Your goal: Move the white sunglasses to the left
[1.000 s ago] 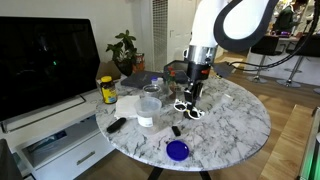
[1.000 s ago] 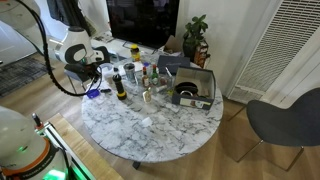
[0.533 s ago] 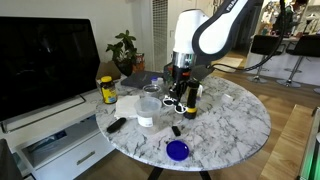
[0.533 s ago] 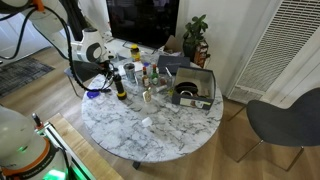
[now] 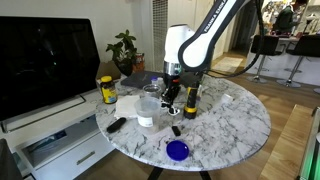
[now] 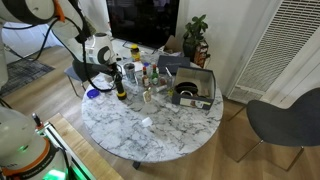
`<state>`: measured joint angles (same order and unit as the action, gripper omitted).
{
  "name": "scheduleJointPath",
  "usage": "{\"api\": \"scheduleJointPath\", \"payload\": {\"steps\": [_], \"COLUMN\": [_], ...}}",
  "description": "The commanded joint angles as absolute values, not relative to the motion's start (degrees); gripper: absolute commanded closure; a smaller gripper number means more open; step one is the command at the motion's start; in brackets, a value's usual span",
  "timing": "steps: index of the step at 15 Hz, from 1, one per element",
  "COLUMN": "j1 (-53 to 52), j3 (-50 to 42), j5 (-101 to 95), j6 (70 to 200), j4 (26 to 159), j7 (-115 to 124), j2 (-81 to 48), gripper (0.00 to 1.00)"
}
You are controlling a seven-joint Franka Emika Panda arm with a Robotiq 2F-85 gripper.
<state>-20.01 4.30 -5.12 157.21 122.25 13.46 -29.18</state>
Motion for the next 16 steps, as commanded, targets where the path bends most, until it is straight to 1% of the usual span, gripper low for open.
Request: {"api": "scheduleJointPath", "payload": {"steps": [1, 9, 16], "j1": [-21.94, -23.55, -24.21], "j3": [2.02, 0.39, 0.85], "j5": [-7.04, -7.55, -11.08], "j6": [157.43, 156.16, 148.69], "j4": [118.87, 115.46, 112.91], "j7": [15.29, 14.95, 12.92], "j2": [-33.16, -36.56, -36.17], "gripper": [0.97, 0.97, 0.97]}}
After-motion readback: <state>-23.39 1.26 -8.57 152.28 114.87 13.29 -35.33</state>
